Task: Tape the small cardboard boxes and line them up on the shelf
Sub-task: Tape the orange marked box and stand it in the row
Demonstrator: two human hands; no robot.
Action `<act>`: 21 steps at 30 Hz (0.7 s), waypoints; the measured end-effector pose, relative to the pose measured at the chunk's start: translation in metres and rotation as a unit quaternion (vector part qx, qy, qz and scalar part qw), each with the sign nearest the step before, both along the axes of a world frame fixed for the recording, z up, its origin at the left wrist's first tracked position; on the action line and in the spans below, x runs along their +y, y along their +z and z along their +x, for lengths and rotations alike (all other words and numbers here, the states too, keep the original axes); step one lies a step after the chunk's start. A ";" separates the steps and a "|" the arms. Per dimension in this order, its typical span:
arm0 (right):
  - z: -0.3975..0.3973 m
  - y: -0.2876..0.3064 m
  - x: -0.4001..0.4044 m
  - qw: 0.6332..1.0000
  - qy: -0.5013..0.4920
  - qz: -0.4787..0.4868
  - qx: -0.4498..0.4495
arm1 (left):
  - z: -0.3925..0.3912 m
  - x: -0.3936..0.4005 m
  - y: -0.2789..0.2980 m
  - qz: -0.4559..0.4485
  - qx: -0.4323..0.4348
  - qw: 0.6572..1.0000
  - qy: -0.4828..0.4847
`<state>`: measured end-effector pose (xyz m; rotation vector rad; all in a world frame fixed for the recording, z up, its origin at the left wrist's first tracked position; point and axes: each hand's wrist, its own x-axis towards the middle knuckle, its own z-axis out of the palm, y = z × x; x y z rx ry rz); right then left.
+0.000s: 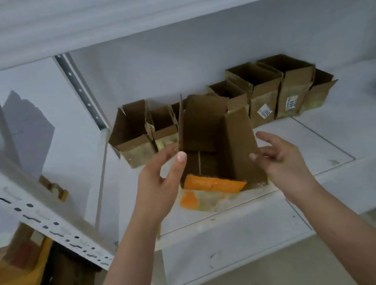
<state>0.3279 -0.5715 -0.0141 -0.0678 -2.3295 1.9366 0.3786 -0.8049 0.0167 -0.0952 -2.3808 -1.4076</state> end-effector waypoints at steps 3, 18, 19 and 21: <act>0.006 0.009 0.011 0.995 -0.039 0.073 0.052 | -0.009 0.012 0.000 -0.014 -0.037 0.999 -0.028; 0.017 0.039 0.164 0.977 -0.157 0.023 0.139 | -0.066 0.164 0.014 0.007 0.042 0.998 -0.043; 0.016 0.040 0.180 0.979 -0.158 0.027 0.128 | -0.069 0.184 0.017 0.020 0.050 0.997 -0.049; 0.010 0.037 0.215 0.983 -0.155 0.053 0.087 | -0.077 0.223 0.024 0.039 0.061 0.995 -0.063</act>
